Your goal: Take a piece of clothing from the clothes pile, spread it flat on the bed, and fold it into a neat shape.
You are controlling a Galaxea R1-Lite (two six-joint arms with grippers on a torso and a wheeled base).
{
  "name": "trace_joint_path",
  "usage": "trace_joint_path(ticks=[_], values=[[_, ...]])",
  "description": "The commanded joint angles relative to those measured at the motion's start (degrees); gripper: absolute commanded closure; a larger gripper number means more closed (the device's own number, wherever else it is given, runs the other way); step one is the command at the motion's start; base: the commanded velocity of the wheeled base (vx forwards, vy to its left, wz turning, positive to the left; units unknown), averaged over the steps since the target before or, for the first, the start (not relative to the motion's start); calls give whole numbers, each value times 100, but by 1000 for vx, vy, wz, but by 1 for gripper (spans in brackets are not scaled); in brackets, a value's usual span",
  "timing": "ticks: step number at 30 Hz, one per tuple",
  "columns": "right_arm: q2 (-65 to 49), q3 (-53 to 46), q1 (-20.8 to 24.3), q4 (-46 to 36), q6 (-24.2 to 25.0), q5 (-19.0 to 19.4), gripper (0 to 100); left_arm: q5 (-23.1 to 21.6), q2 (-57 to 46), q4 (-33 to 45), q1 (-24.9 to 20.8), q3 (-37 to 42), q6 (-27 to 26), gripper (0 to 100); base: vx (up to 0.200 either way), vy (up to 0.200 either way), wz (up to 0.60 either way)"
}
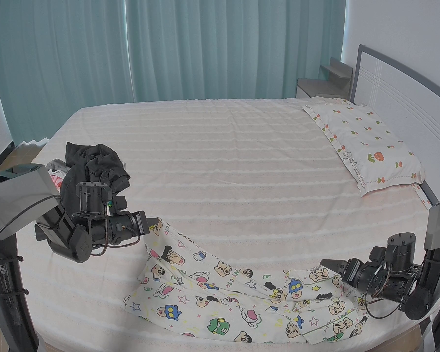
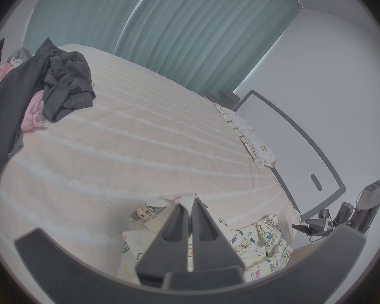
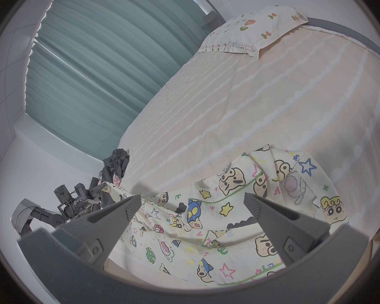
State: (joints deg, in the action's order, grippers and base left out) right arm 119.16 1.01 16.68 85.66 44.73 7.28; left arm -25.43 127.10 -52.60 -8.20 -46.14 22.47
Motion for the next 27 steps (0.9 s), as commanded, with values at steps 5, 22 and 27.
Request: trace_joint_path(ticks=[5, 22, 27], values=[[2, -101, 2, 3, 1, 2, 0, 214, 43, -277, -85, -106, 56, 100, 0, 0, 0], [-7, -101, 11, 3, 10, 2, 0, 363, 131, -1674, -76, 1186, 118, 100, 0, 0, 0], [-25, -101, 2, 3, 18, 2, 0, 363, 245, -2307, 65, 1582, 109, 100, 0, 0, 0]])
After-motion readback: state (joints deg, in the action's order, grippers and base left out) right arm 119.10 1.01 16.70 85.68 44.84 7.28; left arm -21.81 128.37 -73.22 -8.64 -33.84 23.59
